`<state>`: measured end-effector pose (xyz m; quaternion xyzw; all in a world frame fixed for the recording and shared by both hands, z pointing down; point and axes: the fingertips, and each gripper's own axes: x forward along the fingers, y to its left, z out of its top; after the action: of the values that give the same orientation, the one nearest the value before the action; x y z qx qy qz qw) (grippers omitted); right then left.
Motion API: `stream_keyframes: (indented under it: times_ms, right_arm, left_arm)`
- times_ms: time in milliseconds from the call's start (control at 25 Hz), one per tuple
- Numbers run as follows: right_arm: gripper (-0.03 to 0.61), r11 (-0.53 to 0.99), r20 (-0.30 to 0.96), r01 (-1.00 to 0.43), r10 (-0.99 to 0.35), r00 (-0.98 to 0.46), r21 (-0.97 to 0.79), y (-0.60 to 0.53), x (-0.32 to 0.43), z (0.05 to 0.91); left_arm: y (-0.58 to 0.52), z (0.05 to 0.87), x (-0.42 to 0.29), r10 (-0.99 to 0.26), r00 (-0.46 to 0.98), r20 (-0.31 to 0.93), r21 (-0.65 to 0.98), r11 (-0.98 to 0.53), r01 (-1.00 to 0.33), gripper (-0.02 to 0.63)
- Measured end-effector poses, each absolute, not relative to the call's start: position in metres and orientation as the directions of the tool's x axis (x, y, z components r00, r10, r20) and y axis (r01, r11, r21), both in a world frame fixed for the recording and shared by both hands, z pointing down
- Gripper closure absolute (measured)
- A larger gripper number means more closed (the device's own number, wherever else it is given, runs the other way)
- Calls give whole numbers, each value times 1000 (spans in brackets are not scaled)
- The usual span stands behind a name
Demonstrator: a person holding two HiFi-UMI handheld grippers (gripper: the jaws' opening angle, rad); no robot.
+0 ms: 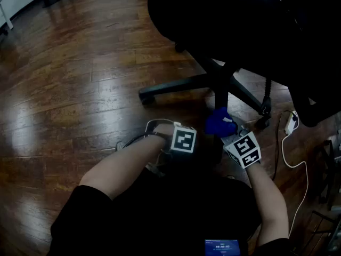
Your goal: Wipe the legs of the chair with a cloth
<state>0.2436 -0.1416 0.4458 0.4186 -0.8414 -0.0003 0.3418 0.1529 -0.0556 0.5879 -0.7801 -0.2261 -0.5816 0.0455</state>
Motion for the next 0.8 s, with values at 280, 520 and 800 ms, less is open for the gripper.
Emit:
stream_keyframes:
  times_ms: [280,520,800]
  right_arm:
    - [497,459,452,-827,-843,-290,325,-243,279,408]
    - [497,546,526,-795,-772,-356,265,-198,264,423]
    - [497,772,672,-628,-517,-531,98,-49,224,466]
  left_arm:
    - [-63,583,162,341,246,907,215,-880,424,612]
    - [-65,584,158,305,227,925,191,-889,416,612]
    - [-66,588,156,256,221,941,152,-904,400,612]
